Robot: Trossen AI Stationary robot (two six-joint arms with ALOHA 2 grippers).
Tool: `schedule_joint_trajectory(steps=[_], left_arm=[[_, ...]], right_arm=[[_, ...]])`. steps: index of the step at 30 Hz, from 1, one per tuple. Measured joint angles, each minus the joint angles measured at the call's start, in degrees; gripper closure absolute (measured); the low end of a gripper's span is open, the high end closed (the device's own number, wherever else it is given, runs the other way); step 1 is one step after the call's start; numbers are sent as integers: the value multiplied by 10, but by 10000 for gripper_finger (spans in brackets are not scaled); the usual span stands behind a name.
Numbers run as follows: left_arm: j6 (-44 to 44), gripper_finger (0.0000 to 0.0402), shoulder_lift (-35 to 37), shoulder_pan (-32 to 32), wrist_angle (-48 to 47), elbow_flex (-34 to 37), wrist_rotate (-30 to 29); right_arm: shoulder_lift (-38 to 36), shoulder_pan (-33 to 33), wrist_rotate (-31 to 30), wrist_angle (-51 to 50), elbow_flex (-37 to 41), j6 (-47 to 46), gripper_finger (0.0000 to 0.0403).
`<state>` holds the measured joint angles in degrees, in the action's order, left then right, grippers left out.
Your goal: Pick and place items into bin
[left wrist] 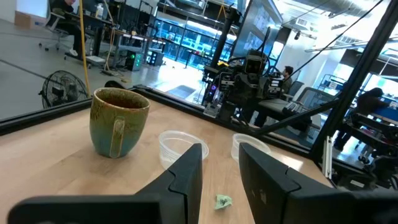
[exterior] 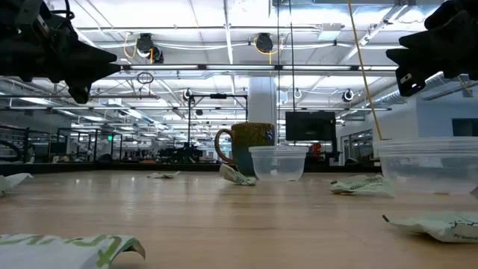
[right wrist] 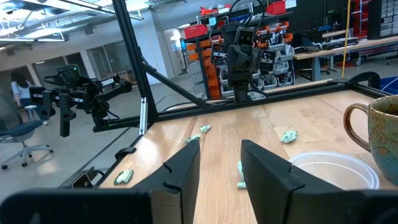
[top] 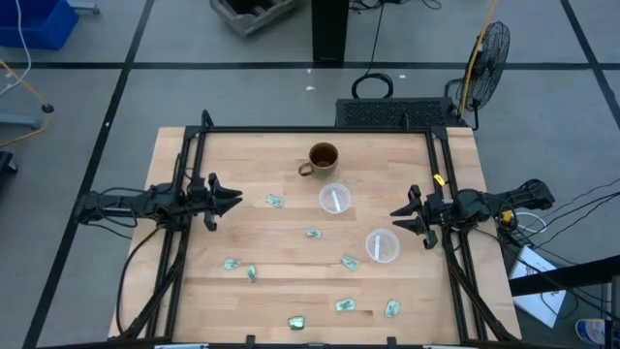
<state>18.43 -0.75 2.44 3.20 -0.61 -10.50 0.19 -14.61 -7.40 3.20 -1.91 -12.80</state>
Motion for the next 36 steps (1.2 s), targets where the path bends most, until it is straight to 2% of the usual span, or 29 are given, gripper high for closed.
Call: schedule_joint_trajectory(steps=[22,28,36], left_arm=[[0,291,0,0,0,0,-2],[-3,291,0,-2,3,0,-63],[-3,291,0,-2,2,0,-61]], right_arm=[[0,0,0,0,0,0,291],[0,0,0,0,0,0,291],[0,0,0,0,0,0,291]])
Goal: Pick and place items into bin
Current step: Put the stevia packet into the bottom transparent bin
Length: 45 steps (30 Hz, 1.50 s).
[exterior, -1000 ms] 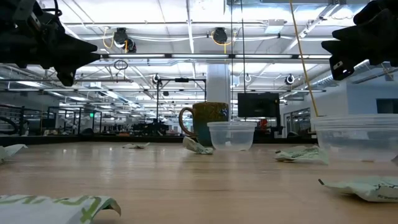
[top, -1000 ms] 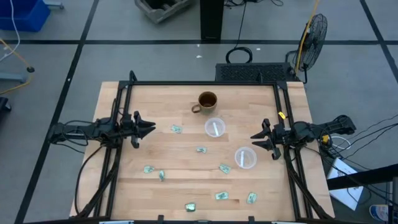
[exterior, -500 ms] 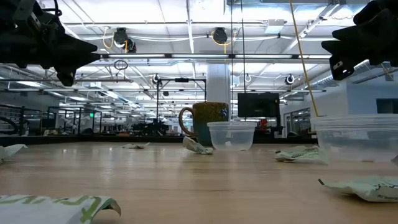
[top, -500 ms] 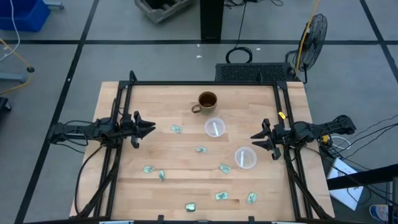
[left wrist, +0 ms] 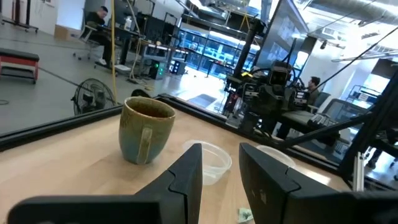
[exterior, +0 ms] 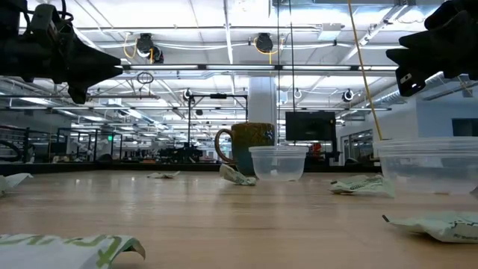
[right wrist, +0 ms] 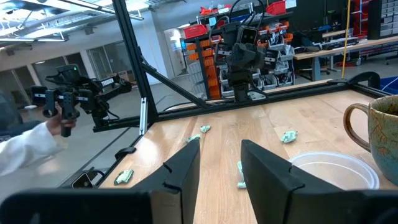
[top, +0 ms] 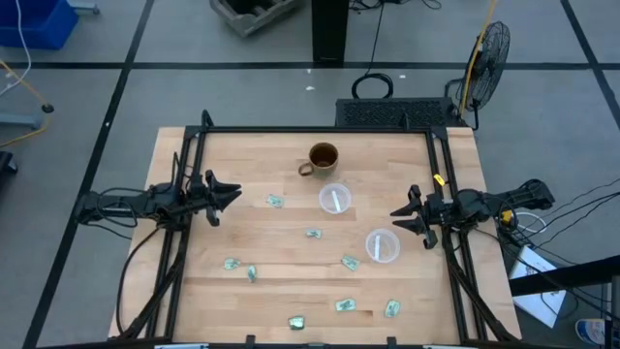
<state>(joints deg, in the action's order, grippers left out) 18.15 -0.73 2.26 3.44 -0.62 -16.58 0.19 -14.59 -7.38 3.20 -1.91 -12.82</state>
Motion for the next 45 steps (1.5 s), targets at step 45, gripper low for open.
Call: schedule_joint_trajectory(steps=[45], left_arm=[[23,291,-29,0,44,-40,-77]], right_arm=[[354,30,-118,18,-239,139,293]])
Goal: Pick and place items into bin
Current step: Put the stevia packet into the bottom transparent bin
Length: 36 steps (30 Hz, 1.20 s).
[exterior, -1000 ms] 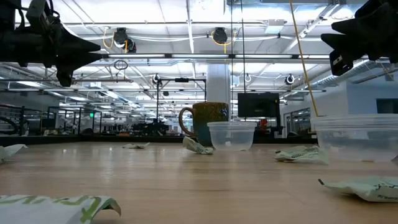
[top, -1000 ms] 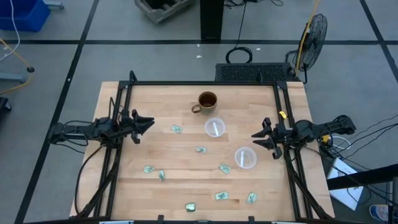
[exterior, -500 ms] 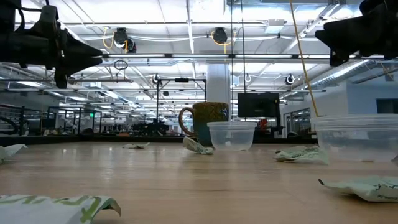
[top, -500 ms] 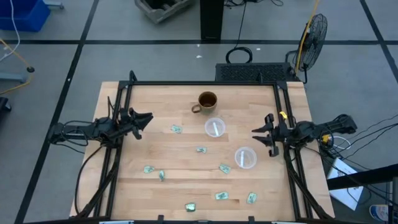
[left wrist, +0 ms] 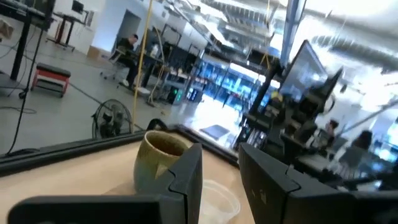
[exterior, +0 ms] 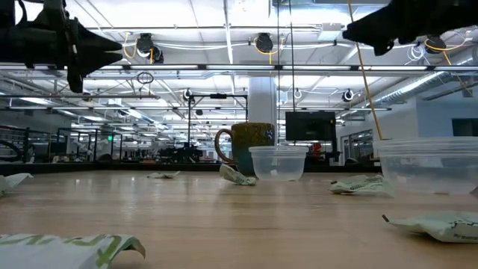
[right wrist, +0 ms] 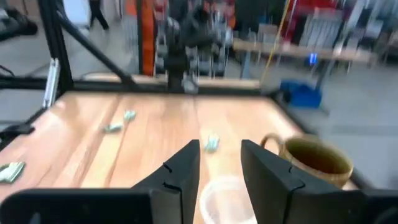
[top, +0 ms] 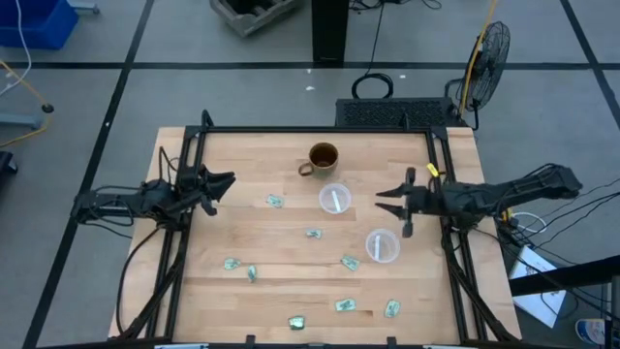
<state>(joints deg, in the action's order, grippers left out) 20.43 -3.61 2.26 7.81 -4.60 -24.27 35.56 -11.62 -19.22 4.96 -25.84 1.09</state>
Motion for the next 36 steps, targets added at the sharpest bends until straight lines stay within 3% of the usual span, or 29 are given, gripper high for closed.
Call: schedule_joint_trajectory(steps=[3,5,8,10,13,20,31,36], left_arm=[[3,291,-32,1,-34,-22,14],[10,291,-54,1,-44,-26,25],[-4,291,-83,1,-56,-26,40],[-6,291,-99,1,-56,-26,41],[-5,291,-115,1,-47,-26,40],[9,291,-123,1,-42,-26,37],[42,291,-125,1,-61,-26,32],[61,291,-125,1,-60,-25,32]], right_arm=[[54,0,41,-101,-55,-38,293],[81,-6,104,-154,-79,-57,293],[104,-29,214,-169,-107,-65,293],[113,-58,243,-172,-118,-72,293],[123,-111,223,-189,-140,-89,293],[170,-236,70,-306,-192,-227,293],[334,-392,74,-314,-161,-625,293],[421,-433,74,-267,-157,-707,293]])
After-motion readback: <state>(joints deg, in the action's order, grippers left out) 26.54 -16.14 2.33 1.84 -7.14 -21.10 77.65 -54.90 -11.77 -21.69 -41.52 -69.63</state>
